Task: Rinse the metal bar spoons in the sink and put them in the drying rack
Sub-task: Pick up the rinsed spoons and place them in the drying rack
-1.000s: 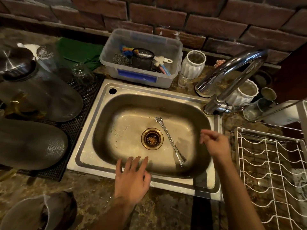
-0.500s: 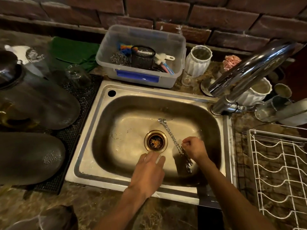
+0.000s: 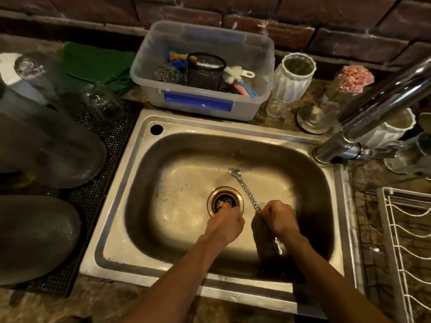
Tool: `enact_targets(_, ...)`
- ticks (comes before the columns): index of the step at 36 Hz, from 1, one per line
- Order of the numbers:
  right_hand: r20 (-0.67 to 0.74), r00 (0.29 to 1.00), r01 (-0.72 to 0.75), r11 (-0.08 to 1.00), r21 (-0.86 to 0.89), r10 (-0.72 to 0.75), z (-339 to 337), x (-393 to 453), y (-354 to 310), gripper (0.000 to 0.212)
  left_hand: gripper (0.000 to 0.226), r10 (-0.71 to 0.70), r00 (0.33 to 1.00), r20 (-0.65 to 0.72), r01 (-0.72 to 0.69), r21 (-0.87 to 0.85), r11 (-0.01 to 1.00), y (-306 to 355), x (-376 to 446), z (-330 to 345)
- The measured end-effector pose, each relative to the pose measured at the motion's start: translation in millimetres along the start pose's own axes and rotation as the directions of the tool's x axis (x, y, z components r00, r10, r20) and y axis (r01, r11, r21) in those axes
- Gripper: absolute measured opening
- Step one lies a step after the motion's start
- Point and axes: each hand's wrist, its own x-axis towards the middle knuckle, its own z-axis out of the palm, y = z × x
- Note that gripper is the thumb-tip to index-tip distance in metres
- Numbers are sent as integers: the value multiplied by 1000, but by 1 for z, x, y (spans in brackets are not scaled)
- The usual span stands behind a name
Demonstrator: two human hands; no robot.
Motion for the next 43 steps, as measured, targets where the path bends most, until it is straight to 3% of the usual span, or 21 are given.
enact_targets(7, 13, 999, 30, 997, -71, -29, 5, 6, 6, 9, 28, -125, 992, 19, 121, -420, 900, 1, 28, 11)
enact_targets(12, 26, 999, 48, 997, -68, -46, 6, 8, 8, 14, 22, -226, 966, 122, 239, -752, 614, 9, 39, 14)
enact_targets(20, 27, 998, 54, 998, -31, -53, -3, -3, 2, 15, 30, -296, 946, 134, 265, -846, 463, 15, 48, 20)
enact_targets(24, 55, 998, 36, 999, -4, -36, -6, -12, -4, 17, 28, -317, 921, 227, 317, -910, 268, 22, 46, 12)
enact_targets(27, 64, 998, 5, 998, 64, -9, -9, -20, -9, 16, 19, -256, 915, 313, 354, -926, 134, 28, 41, -2)
enact_targets(30, 82, 997, 1, 990, 142, -12, -14, -31, -14, 7, 15, -226, 923, 311, 345, -929, 132, 28, 35, -8)
enact_targets(33, 86, 996, 8, 983, 186, -24, -18, -42, -16, 29, 23, -238, 931, 276, 322, -930, 180, 26, 31, -8)
enact_targets(40, 136, 990, -84, 954, 288, 46, -24, -63, -20, 38, 9, -236, 934, 267, 299, -948, 110, 30, 15, -27)
enact_targets(43, 182, 981, -123, 928, 351, 61, -32, -79, -25, 25, 9, -256, 935, 244, 275, -957, 91, 34, 0, -41)
